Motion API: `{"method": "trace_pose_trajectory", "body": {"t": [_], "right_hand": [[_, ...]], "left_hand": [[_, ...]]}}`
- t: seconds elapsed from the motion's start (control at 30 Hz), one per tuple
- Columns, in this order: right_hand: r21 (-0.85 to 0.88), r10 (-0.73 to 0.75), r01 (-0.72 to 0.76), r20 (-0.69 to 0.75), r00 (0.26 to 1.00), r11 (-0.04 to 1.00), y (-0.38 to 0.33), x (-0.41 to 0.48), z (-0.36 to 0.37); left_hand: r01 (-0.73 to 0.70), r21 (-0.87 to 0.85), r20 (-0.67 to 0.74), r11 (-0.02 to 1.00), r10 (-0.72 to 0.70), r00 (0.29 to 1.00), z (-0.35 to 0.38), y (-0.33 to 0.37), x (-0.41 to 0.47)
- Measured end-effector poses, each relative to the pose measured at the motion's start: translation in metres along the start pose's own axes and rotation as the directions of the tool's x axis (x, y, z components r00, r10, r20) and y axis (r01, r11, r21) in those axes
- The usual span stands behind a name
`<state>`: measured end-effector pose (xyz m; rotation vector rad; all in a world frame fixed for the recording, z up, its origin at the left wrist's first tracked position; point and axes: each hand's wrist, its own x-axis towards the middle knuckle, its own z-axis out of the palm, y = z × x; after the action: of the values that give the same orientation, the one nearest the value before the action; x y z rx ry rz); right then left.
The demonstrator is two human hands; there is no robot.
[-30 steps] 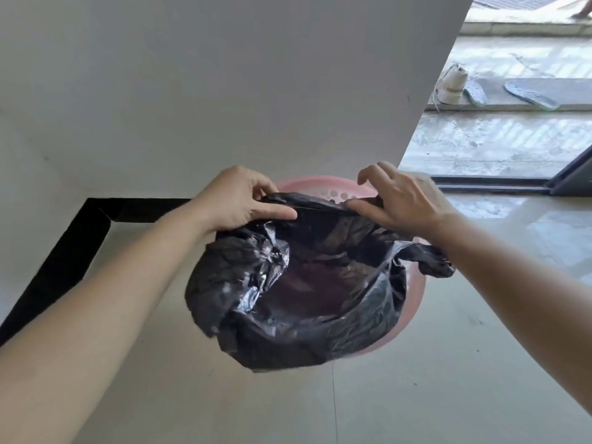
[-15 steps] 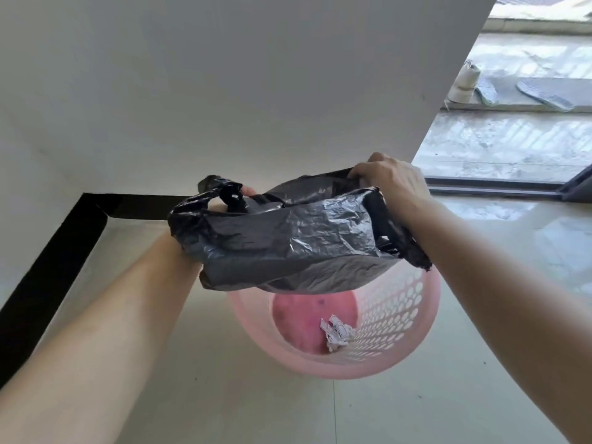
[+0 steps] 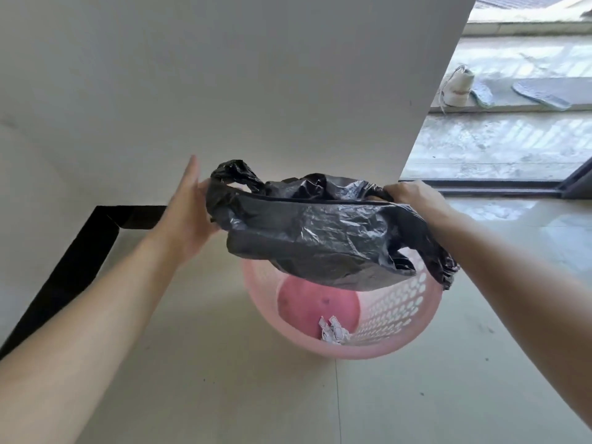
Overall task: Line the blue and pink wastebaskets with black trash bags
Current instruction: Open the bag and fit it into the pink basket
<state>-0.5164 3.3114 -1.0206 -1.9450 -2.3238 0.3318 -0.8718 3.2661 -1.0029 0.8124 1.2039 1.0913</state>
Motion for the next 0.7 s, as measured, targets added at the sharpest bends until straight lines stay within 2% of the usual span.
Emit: {"method": "trace_pose_trajectory", "body": {"t": [0.03,0.07,0.1,0.13,0.17,0.2,0.23,0.27,0.3,0.37,0.4,0.43,0.47,0.53,0.57,0.6,0.63,0.67,0.7], "right_hand": [[-0.003,0.017,-0.017,-0.028,0.999,1.000,0.000,0.000,0.002],[0.001,0.045,-0.045,-0.062,0.997,0.999,-0.003,-0.004,0.002],[0.001,0.071,-0.072,-0.090,0.993,0.997,-0.005,-0.006,0.002],[0.017,0.103,-0.101,-0.103,0.989,0.995,-0.007,-0.009,0.001],[0.029,0.126,-0.123,-0.117,0.985,0.992,-0.009,-0.009,0.002],[0.042,0.155,-0.151,-0.115,0.981,0.988,-0.012,-0.011,0.002],[0.053,0.179,-0.174,-0.122,0.976,0.983,-0.012,-0.012,0.004],[0.063,0.213,-0.207,-0.119,0.970,0.976,-0.014,-0.014,0.006],[0.061,0.241,-0.235,-0.132,0.962,0.970,-0.015,-0.016,0.008],[0.065,0.299,-0.292,-0.141,0.944,0.954,-0.020,-0.021,0.013],[0.073,0.319,-0.312,-0.143,0.937,0.947,-0.022,-0.023,0.014],[0.082,0.338,-0.329,-0.145,0.930,0.941,-0.024,-0.024,0.015],[0.092,0.357,-0.347,-0.134,0.924,0.933,-0.025,-0.026,0.015],[0.122,0.406,-0.392,-0.114,0.907,0.912,-0.021,-0.029,0.013],[0.146,0.433,-0.417,-0.105,0.895,0.897,-0.017,-0.030,0.011],[0.171,0.459,-0.439,-0.097,0.883,0.882,-0.012,-0.031,0.010],[0.191,0.482,-0.460,-0.093,0.871,0.867,-0.006,-0.033,0.008],[0.206,0.503,-0.478,-0.092,0.859,0.854,0.000,-0.034,0.006],[0.220,0.519,-0.491,-0.090,0.850,0.843,0.005,-0.035,0.005]], "left_hand": [[-0.040,0.019,0.007,0.999,0.040,0.999,0.002,0.007,-0.002],[-0.123,0.121,-0.029,0.985,0.127,0.991,0.006,0.014,-0.005],[-0.234,0.254,-0.057,0.939,0.256,0.965,0.014,0.019,-0.011],[-0.373,0.437,-0.055,0.819,0.438,0.897,0.021,0.021,-0.018],[-0.486,0.638,0.042,0.597,0.603,0.796,0.028,0.020,-0.022],[-0.537,0.775,0.192,0.333,0.685,0.703,0.035,0.019,-0.028],[-0.541,0.832,0.333,0.122,0.670,0.663,0.042,0.015,-0.033],[-0.532,0.847,0.435,-0.012,0.590,0.680,0.050,0.010,-0.038],[-0.510,0.855,0.491,-0.091,0.459,0.741,0.056,0.002,-0.043],[-0.428,0.883,0.445,-0.193,0.057,0.894,0.071,-0.024,-0.055],[-0.393,0.888,0.371,-0.238,-0.135,0.919,0.076,-0.033,-0.058],[-0.348,0.899,0.284,-0.265,-0.251,0.925,0.079,-0.038,-0.058],[-0.296,0.918,0.214,-0.263,-0.298,0.930,0.079,-0.039,-0.056],[-0.252,0.953,0.216,-0.171,-0.203,0.955,0.075,-0.037,-0.049],[-0.268,0.958,0.262,-0.104,-0.069,0.963,0.073,-0.038,-0.046],[-0.318,0.946,0.323,-0.054,0.124,0.938,0.069,-0.042,-0.044],[-0.383,0.921,0.383,-0.068,0.322,0.866,0.066,-0.047,-0.043],[-0.412,0.903,0.417,-0.125,0.487,0.767,0.063,-0.052,-0.043],[-0.419,0.892,0.431,-0.168,0.595,0.679,0.060,-0.055,-0.044]]}}
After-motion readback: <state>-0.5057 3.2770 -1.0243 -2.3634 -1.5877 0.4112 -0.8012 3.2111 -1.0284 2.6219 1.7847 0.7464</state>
